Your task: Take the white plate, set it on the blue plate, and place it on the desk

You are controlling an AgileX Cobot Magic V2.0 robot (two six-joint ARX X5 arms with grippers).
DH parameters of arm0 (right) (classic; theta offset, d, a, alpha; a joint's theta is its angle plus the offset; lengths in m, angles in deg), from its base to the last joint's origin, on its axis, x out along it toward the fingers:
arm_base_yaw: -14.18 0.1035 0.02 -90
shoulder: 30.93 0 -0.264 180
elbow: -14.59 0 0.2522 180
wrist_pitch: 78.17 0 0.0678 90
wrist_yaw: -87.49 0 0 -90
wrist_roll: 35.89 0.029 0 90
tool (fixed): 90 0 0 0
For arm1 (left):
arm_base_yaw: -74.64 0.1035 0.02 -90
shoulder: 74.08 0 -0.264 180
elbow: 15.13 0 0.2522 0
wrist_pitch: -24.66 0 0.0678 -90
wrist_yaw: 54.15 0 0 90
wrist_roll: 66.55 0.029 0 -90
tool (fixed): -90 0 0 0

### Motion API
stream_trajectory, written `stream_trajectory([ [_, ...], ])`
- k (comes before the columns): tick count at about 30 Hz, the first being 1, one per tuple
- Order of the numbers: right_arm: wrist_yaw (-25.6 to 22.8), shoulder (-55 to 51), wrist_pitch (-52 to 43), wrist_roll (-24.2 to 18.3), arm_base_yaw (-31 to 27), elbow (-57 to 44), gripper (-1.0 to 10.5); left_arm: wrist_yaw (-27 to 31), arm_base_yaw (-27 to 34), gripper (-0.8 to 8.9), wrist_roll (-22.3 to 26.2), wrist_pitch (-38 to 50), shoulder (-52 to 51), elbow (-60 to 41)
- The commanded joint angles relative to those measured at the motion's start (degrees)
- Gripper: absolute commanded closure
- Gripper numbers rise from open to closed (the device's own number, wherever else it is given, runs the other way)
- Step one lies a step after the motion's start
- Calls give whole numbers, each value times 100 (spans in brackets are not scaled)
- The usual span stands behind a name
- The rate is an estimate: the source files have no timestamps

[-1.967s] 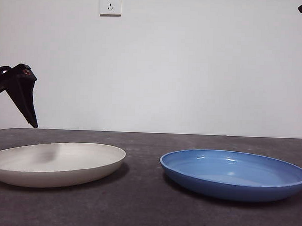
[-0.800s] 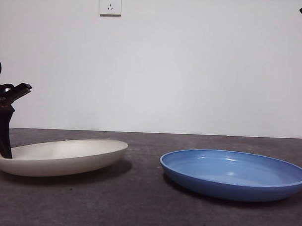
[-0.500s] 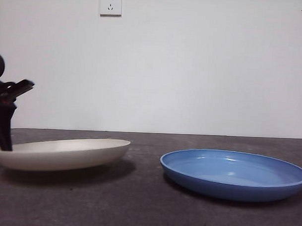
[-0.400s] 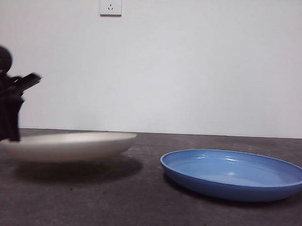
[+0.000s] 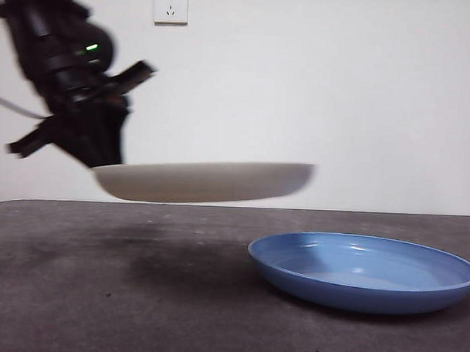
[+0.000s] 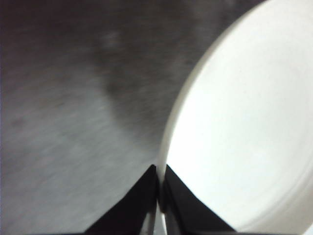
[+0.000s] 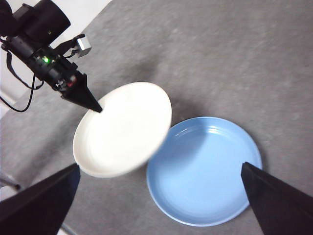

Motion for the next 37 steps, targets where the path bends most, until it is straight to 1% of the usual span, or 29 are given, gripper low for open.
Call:
stream_trajectory([
  [1, -149, -35, 120, -146, 13, 262, 363, 157, -461, 803, -282, 168, 87, 339],
  [5, -175, -138, 306, -140, 13, 481, 363, 157, -973, 803, -407, 136, 413, 868],
  [10, -170, -243, 546, -105, 15, 704, 363, 177, -1388, 803, -424, -2, 1069, 1729],
  [17, -175, -487, 750, -101, 13, 743, 363, 192, -1666, 803, -391, -402, 2114, 3040],
  [21, -175, -564, 857, -103, 13, 745, 363, 260, -1744, 803, -339, -588, 2564, 3580],
  [24, -175, -581, 892, -103, 15, 745, 363, 623, -1799, 803, -310, -621, 2732, 3670],
  [37, -173, -584, 890, -105, 20, 745, 363, 621, -1869, 803, -201, -616, 3056, 3670],
])
